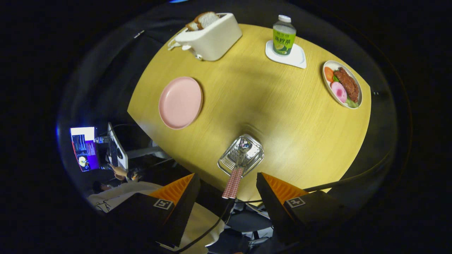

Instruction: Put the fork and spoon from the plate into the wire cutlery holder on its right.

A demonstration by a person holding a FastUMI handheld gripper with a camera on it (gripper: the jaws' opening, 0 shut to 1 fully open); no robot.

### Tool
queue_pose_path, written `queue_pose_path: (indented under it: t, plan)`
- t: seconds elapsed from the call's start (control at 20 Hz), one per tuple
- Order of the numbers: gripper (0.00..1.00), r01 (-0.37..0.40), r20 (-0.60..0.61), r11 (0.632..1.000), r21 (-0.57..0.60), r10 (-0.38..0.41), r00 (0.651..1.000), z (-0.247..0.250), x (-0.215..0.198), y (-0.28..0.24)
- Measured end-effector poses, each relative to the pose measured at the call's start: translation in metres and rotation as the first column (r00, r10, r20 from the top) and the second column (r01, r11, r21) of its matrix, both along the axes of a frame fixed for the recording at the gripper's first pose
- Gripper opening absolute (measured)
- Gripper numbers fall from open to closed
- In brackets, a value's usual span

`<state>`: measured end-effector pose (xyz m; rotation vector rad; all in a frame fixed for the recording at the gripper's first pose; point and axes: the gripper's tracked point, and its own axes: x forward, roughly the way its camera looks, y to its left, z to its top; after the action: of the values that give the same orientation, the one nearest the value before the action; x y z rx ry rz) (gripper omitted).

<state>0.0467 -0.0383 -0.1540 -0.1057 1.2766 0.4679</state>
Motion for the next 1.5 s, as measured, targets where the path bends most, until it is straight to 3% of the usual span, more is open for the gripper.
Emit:
queue_pose_path:
  t: [0.1,0.2,0.35,0.5,0.65,0.8,1.05,1.2,1.35,1.5]
  plan:
    - [0.99,0.033,0.138,0.999,0.035,-0.037,0.99,0.019,0.008,0.002]
    - [0.99,0.04,0.282,0.998,0.047,-0.052,0.958,0.039,0.014,0.002]
    - [0.99,0.054,0.491,0.993,0.106,-0.1,0.865,0.076,0.016,0.015]
    - [0.99,0.075,0.627,0.982,0.176,-0.17,0.76,0.118,0.01,0.024]
    - [0.99,0.096,0.73,0.971,0.219,-0.229,0.644,0.147,0.002,0.023]
    - [0.99,0.123,0.819,0.959,0.255,-0.281,0.499,0.181,-0.003,0.019]
    - [0.99,0.145,0.858,0.896,0.419,-0.443,0.26,0.236,-0.015,0.007]
    - [0.99,0.217,0.89,0.892,0.396,-0.431,0.148,0.248,-0.015,-0.021]
    - [0.99,0.244,0.887,0.873,0.421,-0.453,0.092,0.254,-0.021,-0.023]
    - [0.99,0.251,0.875,0.86,0.444,-0.477,0.089,0.251,-0.021,-0.02]
